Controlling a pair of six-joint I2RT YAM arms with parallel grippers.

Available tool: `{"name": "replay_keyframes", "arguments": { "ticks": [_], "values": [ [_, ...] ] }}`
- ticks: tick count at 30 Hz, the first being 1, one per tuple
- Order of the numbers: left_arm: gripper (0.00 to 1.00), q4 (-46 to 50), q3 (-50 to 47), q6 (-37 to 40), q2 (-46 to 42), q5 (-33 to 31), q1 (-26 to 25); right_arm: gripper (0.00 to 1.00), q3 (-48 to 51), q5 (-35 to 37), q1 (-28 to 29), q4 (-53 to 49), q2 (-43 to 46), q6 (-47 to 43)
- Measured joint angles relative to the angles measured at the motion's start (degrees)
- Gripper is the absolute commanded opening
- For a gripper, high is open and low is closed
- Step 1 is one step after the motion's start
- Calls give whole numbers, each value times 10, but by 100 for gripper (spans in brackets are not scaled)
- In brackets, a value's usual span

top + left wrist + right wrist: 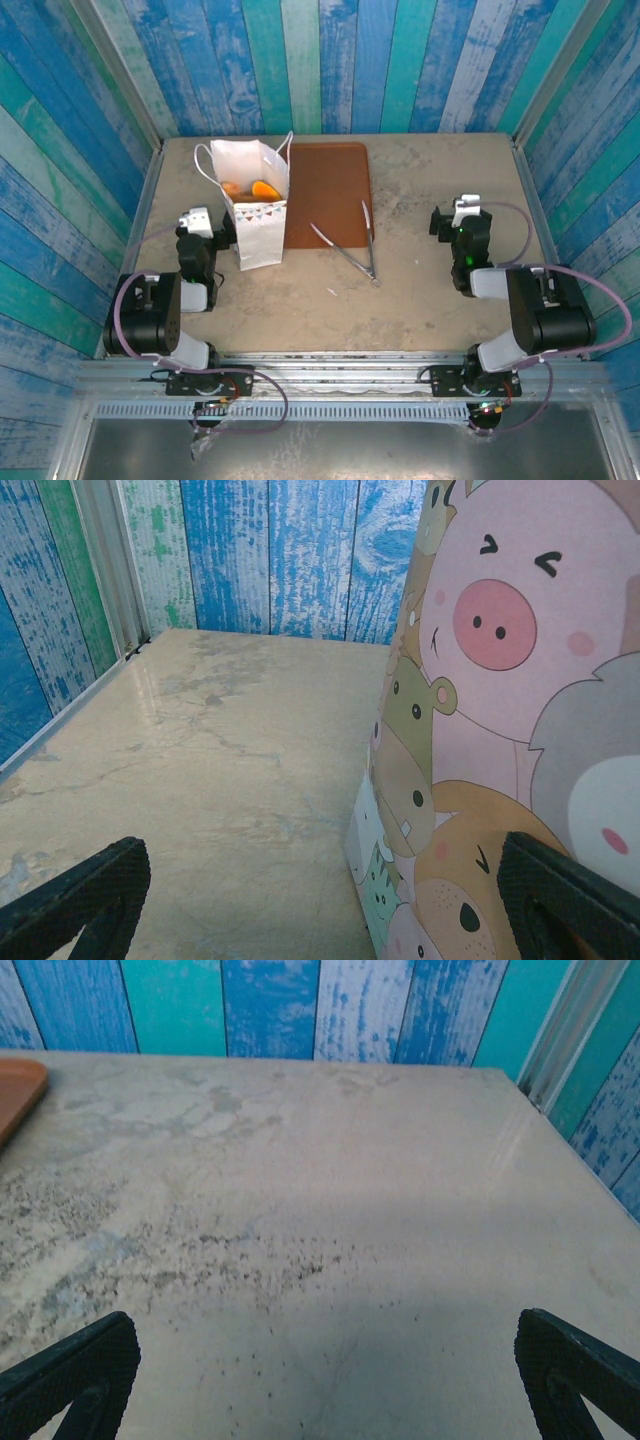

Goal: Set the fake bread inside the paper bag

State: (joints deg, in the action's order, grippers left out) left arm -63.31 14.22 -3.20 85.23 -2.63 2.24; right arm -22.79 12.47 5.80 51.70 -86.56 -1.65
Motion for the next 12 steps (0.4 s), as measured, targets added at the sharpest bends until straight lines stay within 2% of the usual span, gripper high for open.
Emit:
{"name": "replay_keyframes", "arguments": {
  "ticks": [12],
  "values": [
    [94, 0, 0, 0, 0, 0, 0, 100, 0, -10, 0, -27, 0, -5]
  ]
}}
